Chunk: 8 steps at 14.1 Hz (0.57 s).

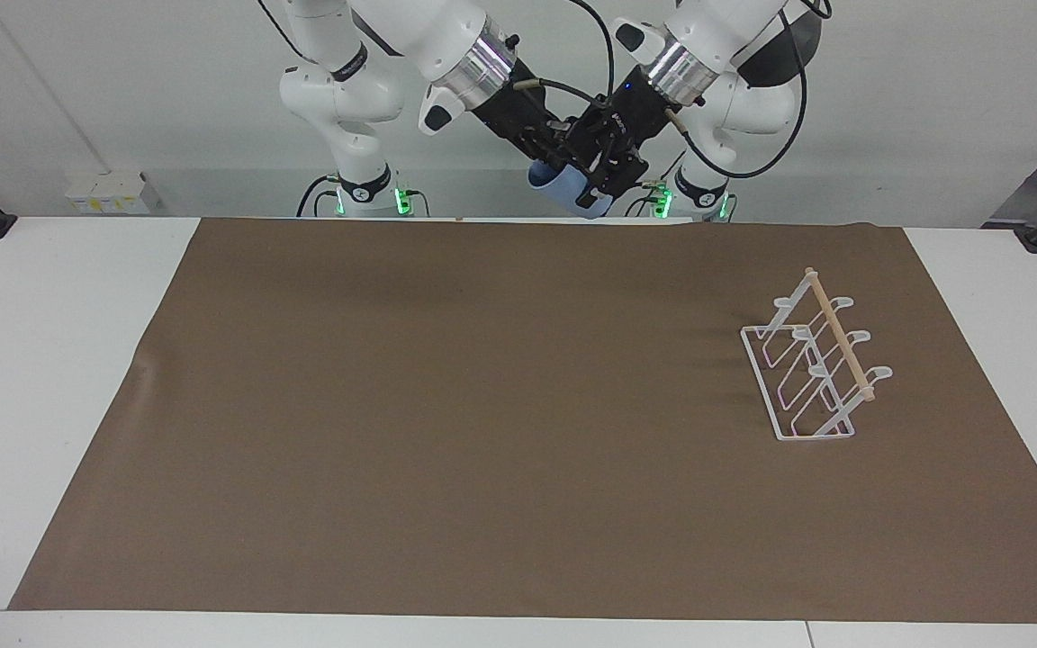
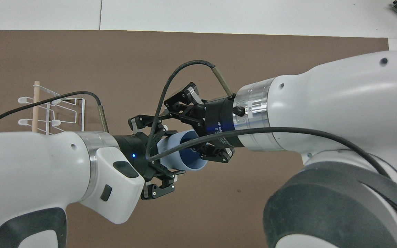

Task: Hang cup on cup holder
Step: 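Open the right gripper and pull the cup away with the left gripper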

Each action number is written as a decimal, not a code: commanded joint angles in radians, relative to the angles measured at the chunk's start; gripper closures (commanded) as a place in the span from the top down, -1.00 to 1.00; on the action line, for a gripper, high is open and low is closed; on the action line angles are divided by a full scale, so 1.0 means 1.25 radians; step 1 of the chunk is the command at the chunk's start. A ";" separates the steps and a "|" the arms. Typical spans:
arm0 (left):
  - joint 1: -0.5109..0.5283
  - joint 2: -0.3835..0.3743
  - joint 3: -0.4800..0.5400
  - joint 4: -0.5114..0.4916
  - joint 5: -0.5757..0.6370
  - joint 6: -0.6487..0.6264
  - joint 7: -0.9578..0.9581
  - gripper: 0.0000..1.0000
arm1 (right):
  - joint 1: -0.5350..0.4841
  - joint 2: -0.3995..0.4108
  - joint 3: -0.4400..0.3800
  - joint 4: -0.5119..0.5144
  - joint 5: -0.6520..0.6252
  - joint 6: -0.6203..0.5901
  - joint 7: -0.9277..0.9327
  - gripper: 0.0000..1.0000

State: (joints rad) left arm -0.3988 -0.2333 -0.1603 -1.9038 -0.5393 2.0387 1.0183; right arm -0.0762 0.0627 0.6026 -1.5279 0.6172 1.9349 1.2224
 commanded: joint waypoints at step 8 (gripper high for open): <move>0.142 -0.008 0.006 -0.015 0.231 -0.051 -0.010 -1.00 | -0.009 -0.005 0.005 -0.007 0.024 0.013 -0.016 0.45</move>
State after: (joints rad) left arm -0.2759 -0.2316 -0.1470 -1.9065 -0.2877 1.9986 1.0171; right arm -0.0762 0.0626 0.6026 -1.5279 0.6172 1.9357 1.2224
